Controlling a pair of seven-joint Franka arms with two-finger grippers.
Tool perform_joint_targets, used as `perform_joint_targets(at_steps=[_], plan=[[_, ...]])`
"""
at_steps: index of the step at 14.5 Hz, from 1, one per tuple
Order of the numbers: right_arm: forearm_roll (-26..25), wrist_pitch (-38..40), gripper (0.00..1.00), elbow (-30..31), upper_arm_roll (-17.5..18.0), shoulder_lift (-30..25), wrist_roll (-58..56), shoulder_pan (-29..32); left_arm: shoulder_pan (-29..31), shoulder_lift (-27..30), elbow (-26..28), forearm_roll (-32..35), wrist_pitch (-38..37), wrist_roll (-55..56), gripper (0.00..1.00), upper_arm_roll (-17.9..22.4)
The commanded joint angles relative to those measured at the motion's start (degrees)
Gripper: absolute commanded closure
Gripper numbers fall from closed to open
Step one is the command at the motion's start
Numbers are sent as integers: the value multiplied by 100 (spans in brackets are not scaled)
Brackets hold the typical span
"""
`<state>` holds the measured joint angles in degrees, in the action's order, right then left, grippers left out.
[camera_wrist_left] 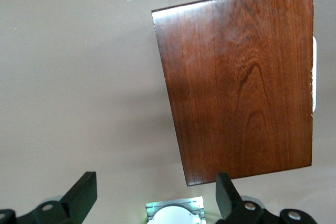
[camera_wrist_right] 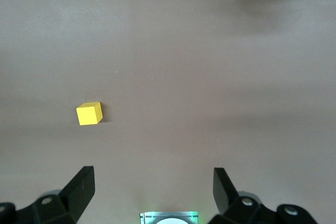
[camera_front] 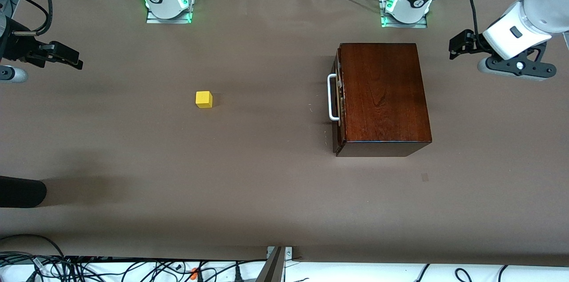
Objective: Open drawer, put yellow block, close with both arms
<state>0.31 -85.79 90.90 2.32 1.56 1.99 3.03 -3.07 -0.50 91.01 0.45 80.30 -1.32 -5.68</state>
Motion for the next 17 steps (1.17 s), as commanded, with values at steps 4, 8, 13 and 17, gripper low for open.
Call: perform_joint_targets(at_steps=[4,8,13,17], plan=[[-58,-8,0,24,128,-33,-23,127,-27,-415,-250,-221,-172,955,0,-1064],[-66,1,0,24,128,-33,-32,127,-36,-1021,-242,-160,652,2097,0,-2014],[-66,1,0,32,128,-33,-32,127,-685,-1830,-242,24,1857,3417,0,-2359],[-66,1,0,24,128,-33,-41,127,-1669,-2436,-250,1262,2087,4401,0,-2342]])
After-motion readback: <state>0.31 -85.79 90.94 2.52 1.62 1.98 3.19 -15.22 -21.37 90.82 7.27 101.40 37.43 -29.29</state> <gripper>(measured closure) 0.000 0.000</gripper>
